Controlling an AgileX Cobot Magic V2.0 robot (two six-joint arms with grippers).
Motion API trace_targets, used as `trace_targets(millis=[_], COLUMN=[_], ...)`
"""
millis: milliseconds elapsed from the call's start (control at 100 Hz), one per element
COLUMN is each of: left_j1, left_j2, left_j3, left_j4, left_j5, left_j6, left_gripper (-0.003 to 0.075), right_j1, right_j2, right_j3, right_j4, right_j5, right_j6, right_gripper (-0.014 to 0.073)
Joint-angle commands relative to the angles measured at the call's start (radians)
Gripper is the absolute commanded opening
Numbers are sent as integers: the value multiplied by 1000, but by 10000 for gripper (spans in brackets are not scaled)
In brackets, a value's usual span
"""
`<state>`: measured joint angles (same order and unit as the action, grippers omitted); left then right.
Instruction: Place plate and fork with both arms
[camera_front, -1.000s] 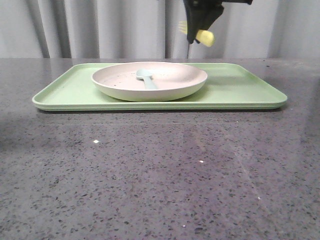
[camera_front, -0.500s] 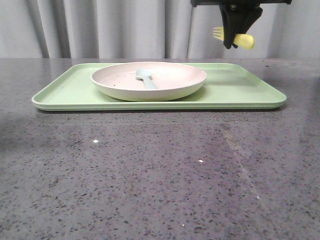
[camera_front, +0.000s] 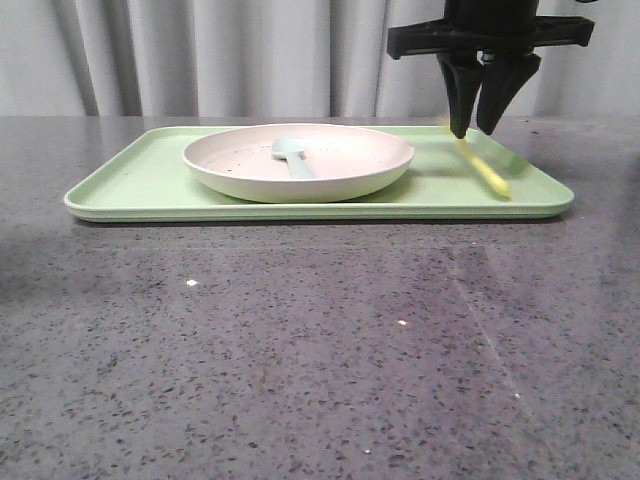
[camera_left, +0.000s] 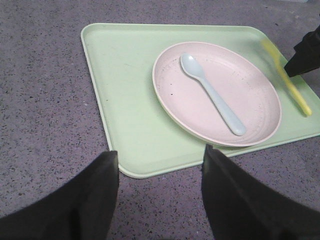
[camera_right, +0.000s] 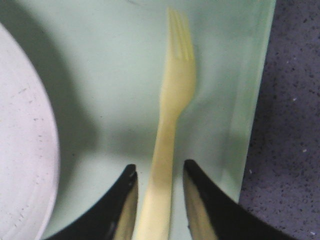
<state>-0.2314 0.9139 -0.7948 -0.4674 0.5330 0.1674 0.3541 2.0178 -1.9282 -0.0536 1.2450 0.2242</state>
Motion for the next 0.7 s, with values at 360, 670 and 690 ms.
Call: trace_targets(millis=[360,670,690], left_j1=[-3,-3,-3], left_j2=[-15,-30,-33], left_j3=[-28,-24,-22], left_j4=[-25,-9,-9], left_j5=[-94,-118,-123], left_j6=[-5,-5,-5], left_gripper=[374,374,374], right_j1=[0,0,0], right_j2=[-96,-306,-327], right_j3=[-21,179,204], right_j4=[-16,-11,-11], right_j5=[90,-112,-134], right_j6=[50,51,51], right_gripper=[412,412,412])
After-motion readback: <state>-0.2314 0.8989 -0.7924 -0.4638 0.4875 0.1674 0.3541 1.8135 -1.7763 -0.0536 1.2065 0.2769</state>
